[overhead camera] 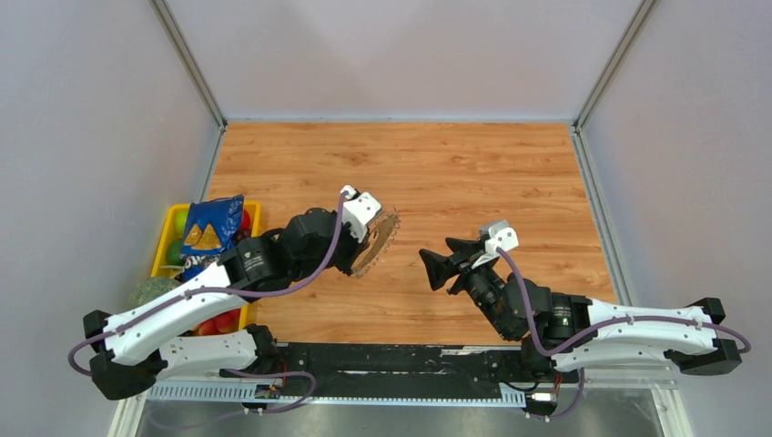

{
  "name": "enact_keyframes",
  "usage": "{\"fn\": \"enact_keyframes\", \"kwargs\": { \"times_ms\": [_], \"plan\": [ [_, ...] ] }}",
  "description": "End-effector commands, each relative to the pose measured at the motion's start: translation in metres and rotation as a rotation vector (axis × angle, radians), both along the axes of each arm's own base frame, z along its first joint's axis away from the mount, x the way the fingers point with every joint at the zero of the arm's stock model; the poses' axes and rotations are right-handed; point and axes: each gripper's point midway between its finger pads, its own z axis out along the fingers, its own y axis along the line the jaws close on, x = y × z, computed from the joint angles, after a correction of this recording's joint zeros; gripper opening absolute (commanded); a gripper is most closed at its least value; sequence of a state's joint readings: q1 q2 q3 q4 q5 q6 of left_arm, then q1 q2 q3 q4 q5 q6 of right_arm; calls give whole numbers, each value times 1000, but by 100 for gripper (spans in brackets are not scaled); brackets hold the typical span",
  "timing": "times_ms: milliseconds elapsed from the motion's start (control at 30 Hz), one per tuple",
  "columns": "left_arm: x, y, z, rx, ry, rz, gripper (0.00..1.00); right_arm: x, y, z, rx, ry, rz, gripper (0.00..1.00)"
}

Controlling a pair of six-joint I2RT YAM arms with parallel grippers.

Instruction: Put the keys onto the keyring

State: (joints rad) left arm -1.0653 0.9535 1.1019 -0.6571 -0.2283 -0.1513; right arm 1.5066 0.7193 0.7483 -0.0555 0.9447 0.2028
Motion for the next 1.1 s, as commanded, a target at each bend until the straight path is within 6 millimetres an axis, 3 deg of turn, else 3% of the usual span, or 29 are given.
{"fn": "enact_keyframes", "kwargs": {
  "times_ms": [0,133,300,533,733,900,1067],
  "plan": [
    [19,-12,-9,-2,8,62,0,-1,-16,-40,0,108,-37,68],
    [42,-11,-30,56,26,139,0,-10,-15,-66,8,174,7,73],
    [76,8,-65,245,5,295,0,-21,-12,-94,-2,236,65,76],
    [110,26,-110,437,24,429,0,-30,-10,-114,-4,288,112,77],
    [130,20,-140,546,27,473,2,-33,-17,-112,22,291,133,79],
    [134,-5,-181,566,110,417,4,-36,-22,-113,44,299,150,79],
    [137,-27,-207,538,168,380,17,-39,-30,-112,76,314,161,82]
  ]
}}
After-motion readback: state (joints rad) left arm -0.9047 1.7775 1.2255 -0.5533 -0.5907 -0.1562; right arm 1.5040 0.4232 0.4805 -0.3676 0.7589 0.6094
